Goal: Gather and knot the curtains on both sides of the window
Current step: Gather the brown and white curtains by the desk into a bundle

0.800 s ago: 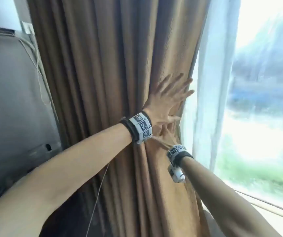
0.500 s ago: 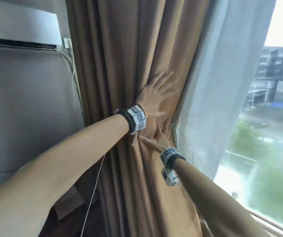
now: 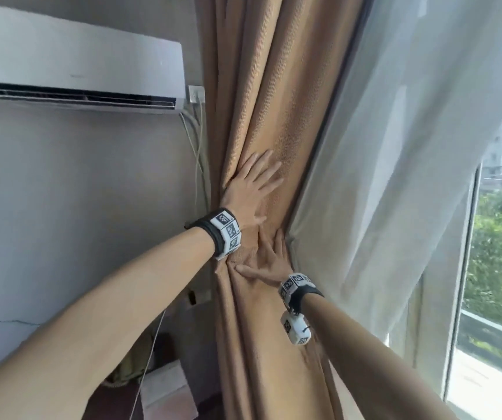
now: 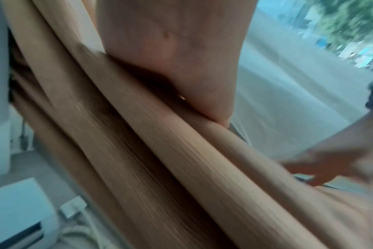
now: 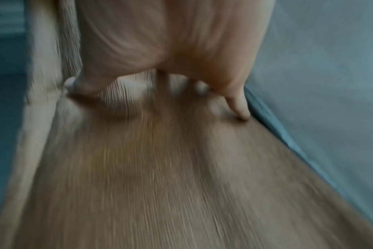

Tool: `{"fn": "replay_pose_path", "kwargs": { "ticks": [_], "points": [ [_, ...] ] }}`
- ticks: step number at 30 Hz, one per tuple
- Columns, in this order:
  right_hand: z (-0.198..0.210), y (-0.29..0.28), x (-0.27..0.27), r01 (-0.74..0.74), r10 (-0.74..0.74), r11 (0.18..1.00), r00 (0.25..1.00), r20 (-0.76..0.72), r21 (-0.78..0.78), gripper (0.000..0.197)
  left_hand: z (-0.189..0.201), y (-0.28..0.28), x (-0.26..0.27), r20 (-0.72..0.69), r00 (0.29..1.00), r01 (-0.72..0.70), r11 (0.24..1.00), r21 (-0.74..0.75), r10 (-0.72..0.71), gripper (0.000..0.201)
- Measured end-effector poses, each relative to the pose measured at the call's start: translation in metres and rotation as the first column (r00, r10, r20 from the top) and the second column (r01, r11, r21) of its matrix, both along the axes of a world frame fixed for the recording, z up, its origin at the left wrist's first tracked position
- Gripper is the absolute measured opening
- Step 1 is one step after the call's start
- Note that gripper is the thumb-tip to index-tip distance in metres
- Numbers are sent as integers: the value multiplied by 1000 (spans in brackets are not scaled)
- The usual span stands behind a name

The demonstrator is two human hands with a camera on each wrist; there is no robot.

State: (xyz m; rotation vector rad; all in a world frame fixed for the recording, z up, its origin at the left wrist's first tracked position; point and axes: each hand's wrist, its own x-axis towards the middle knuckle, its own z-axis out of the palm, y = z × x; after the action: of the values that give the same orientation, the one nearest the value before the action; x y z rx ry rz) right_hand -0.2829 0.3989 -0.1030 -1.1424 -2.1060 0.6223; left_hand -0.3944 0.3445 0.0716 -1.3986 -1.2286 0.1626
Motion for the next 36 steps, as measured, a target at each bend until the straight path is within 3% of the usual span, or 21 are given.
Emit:
{"fn": "replay_pose_path", "kwargs": {
  "ticks": [2, 3, 4, 6, 7, 8, 10, 12, 13, 16, 18, 20, 23, 27, 32, 36],
  "points": [
    [3, 0, -3, -63, 56, 990, 997, 54, 126, 123, -3, 9, -23, 57, 998, -35, 999, -11, 36, 105],
    [2, -5, 3, -32, 39, 961, 999, -20, 274, 109, -5, 14, -30, 69, 997, -44, 999, -7, 44, 105],
    [1, -14, 15, 86, -12, 885, 987, -161, 458, 93, -7, 20, -35, 70, 996, -49, 999, 0, 49, 106],
    [-1, -38, 48, 430, -145, 589, 889, -435, 684, 81, -8, 28, -37, 73, 996, -56, 998, -1, 56, 106],
    [-1, -50, 69, 551, -206, 486, 827, -524, 678, 89, -9, 31, -36, 77, 995, -66, 998, 1, 66, 106],
    [1, -59, 89, 622, -255, 472, 775, -579, 625, 103, -12, 36, -35, 84, 994, -73, 997, 9, 72, 106],
    [5, -58, 119, 658, -333, 569, 733, -593, 494, 127, -16, 45, -31, 119, 991, -63, 998, 17, 60, 106],
    [11, -39, 137, 645, -375, 612, 746, -550, 457, 136, -18, 52, -26, 178, 983, -51, 999, 7, 49, 110],
    [14, -26, 141, 607, -323, 645, 768, -553, 465, 138, -19, 54, -24, 198, 979, -41, 999, 7, 38, 112],
    [26, 15, 128, 336, -49, 855, 812, -582, 396, 144, -23, 57, -27, 245, 969, -27, 999, 24, 21, 113],
    [27, 36, 101, 194, 0, 914, 878, -478, 357, 151, -28, 53, -29, 266, 964, -37, 999, 32, 27, 112],
    [18, 53, 66, 78, 44, 938, 939, -340, 337, 155, -31, 53, -31, 264, 964, -40, 998, 39, 29, 112],
    [-5, 86, 12, -38, 109, 966, 957, -270, 256, 158, -29, 56, -45, 246, 968, -68, 996, 65, 50, 109],
    [-9, 132, -43, 31, 24, 972, 972, -233, 231, 154, -28, 67, -82, 268, 963, -25, 989, 147, -15, 107],
    [1, 175, -112, 28, 47, 956, 968, -246, 291, 154, -30, 100, -136, 315, 948, -29, 976, 217, -42, 111],
    [10, 206, -147, 56, -24, 962, 992, -124, 268, 154, -31, 143, -175, 346, 938, -49, 979, 198, -23, 112]
  ]
}}
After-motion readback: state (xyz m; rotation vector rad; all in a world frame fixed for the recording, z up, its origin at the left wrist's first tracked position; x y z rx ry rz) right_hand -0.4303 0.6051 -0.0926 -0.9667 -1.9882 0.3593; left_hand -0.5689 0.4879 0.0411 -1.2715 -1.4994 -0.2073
